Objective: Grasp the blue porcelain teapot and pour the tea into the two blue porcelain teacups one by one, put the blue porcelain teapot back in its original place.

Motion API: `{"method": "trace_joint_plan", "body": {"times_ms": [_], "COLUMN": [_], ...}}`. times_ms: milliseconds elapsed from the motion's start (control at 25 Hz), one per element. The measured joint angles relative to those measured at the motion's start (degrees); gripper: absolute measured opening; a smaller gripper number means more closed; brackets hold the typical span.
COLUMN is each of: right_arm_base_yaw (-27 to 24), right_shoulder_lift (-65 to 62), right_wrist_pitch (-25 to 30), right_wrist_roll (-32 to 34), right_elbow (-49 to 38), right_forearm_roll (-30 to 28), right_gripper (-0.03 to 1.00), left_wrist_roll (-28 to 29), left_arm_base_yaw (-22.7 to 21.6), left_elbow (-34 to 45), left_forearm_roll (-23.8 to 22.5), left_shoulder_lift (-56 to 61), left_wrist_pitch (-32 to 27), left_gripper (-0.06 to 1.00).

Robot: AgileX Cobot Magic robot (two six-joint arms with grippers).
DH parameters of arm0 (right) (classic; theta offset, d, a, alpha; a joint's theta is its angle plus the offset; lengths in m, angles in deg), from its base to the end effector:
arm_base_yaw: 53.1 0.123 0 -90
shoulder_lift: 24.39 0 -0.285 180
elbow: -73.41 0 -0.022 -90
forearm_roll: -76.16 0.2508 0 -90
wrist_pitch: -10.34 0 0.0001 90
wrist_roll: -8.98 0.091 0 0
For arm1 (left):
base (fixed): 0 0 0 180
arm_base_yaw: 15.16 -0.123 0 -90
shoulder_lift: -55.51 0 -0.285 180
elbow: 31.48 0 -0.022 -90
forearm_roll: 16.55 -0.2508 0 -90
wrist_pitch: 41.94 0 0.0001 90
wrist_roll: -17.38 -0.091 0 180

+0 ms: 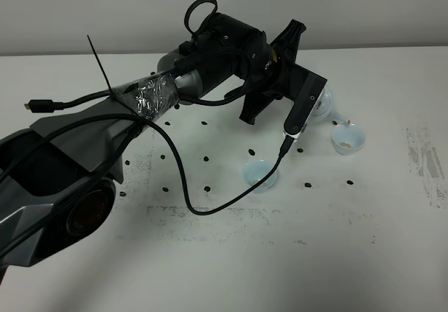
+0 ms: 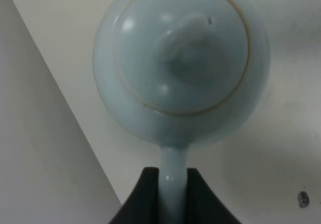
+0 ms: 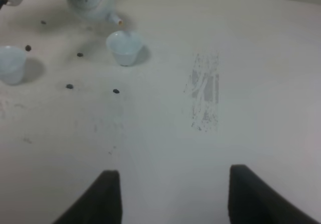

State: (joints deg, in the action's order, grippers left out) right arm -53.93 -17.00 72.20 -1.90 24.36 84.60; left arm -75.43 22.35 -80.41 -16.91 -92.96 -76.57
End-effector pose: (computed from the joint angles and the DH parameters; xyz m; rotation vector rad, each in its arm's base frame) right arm -0.0060 0.0119 0.2741 -0.1884 2.0474 0.0503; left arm 0.4437 -0.3402 0.1887 2.1736 1.0014 0.4756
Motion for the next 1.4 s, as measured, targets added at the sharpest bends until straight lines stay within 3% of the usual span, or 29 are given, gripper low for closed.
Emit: {"method": "trace_joint_plan", "body": {"times_ms": [1400], "right_arm_base_yaw": [0.0], "right_shoulder_lift": [0.0], "right_wrist_pitch": [0.0], "right_wrist_roll": [0.0], "right_elbow": [0.0], "right_forearm_roll": [0.2], "right_gripper": [0.45], "left_wrist_roll": [-5.3], "left_arm_base_yaw": [0.1], "left_elbow": [0.0], "left_forearm_roll": [-1.7], "left_shoulder_lift": [0.0], "left_wrist_pitch": [0.8], "left_gripper": [0.07]}}
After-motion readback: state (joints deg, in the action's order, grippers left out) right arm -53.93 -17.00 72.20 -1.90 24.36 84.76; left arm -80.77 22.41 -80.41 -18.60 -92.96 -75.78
